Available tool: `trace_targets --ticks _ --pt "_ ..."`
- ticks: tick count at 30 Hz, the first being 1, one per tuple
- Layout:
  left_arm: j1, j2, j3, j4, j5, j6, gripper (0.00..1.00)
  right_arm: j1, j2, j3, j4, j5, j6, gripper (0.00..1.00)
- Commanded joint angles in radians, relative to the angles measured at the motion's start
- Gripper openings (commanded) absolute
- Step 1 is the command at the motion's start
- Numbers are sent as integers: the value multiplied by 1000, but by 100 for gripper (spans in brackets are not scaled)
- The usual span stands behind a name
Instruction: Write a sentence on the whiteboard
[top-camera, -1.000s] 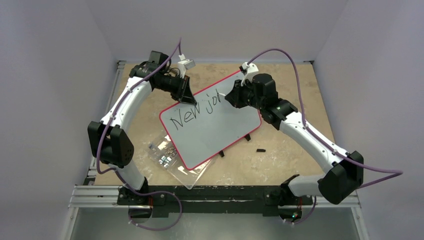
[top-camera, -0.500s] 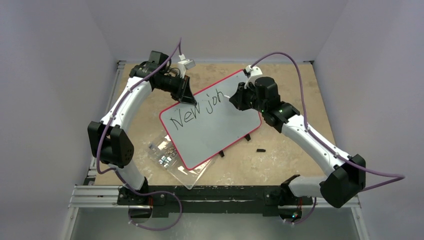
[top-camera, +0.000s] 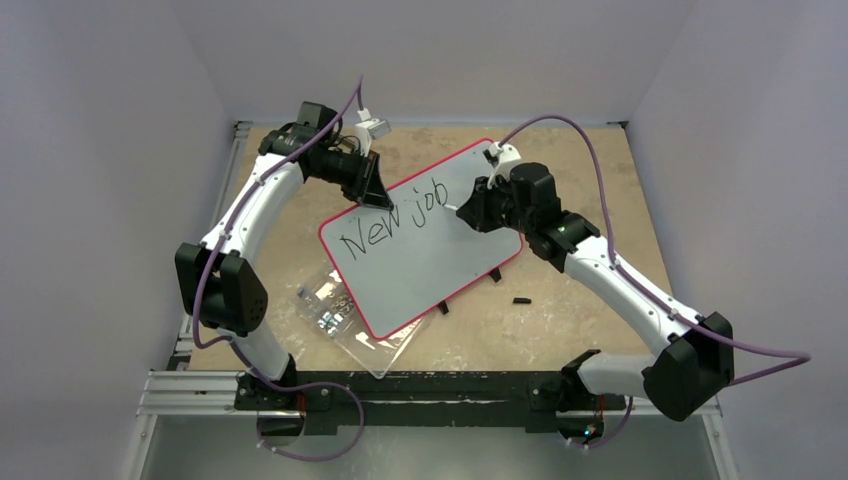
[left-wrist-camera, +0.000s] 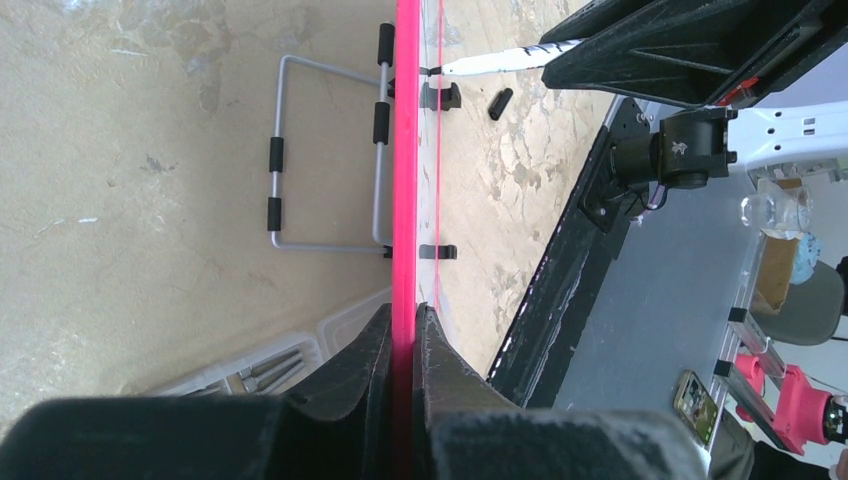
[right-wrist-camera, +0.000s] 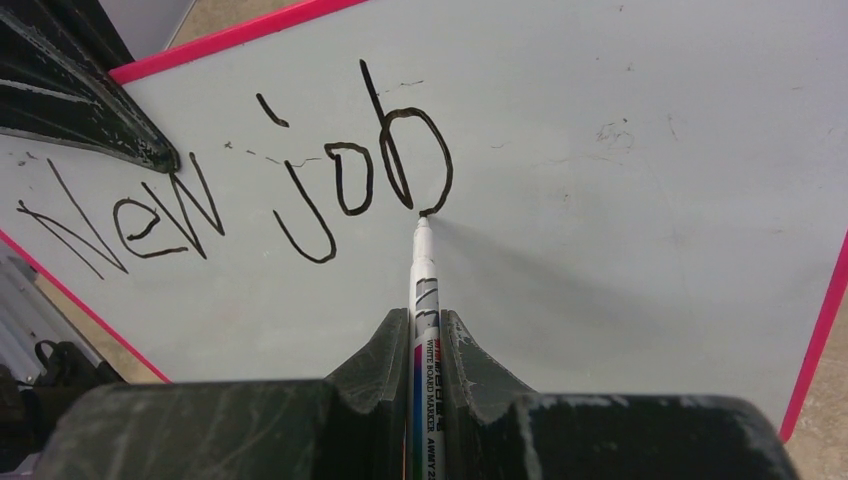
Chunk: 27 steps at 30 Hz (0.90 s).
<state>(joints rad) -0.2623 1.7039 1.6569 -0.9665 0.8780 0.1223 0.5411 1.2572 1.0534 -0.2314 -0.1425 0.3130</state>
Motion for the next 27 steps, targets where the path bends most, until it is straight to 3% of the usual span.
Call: trace_targets --ticks 1,11,27 --pt "-3 -58 10 30 -6 23 0 -4 12 24 30 -45 -9 0" --pt "-3 -53 14 33 -10 24 0 -3 -18 57 29 -74 -5 0" --pt "-3 -58 13 33 -8 22 0 -24 -38 145 3 81 -27 0"
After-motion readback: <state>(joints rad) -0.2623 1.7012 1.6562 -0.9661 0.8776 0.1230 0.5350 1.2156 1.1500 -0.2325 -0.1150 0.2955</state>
